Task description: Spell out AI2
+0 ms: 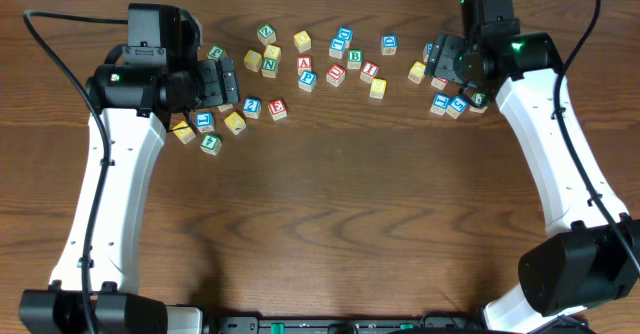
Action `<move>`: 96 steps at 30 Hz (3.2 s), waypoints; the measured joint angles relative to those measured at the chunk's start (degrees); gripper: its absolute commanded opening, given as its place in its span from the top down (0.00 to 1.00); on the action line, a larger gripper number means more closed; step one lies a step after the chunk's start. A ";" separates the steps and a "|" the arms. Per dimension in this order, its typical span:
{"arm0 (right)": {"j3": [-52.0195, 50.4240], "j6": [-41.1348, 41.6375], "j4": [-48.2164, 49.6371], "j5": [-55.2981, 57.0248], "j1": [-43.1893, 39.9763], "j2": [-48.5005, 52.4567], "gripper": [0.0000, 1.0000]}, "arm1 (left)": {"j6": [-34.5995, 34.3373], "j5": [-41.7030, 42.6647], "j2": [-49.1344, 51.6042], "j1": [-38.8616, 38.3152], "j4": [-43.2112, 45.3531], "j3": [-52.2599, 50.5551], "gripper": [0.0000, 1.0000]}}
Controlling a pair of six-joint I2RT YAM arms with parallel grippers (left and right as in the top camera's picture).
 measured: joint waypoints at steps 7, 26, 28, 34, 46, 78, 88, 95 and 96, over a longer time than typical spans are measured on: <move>0.02 0.63 -0.09 0.55 0.00 0.00 0.18 | 0.00 0.00 0.00 0.00 0.02 0.00 0.05; 0.00 -0.66 0.13 -2.99 0.00 0.00 0.15 | 0.00 0.00 0.00 0.00 0.02 0.00 0.05; 0.00 -0.96 0.11 -3.26 0.00 0.00 0.15 | 0.00 0.00 0.00 0.00 0.00 0.00 0.05; 0.00 -3.15 0.11 -4.50 0.07 0.00 0.14 | 0.00 0.00 0.00 0.00 0.02 0.00 0.05; 0.00 -5.84 5.16 -7.21 3.67 0.00 0.16 | 0.00 0.00 0.00 0.00 2.34 0.00 0.05; 46.01 -11.89 11.78 -4.72 22.14 47.74 0.40 | -2.60 -4.74 0.00 14.25 -4.09 0.66 0.06; 46.01 -10.27 14.29 3.10 23.34 51.60 0.46 | -2.60 -4.74 0.00 14.25 -5.51 0.66 0.06; 46.03 -8.11 17.11 4.61 23.26 52.85 0.45 | -2.60 -4.74 0.00 14.25 -5.60 0.66 0.06; 46.05 -7.89 17.35 4.63 23.26 53.11 0.44 | -2.60 -4.74 0.00 14.25 -5.60 0.66 0.06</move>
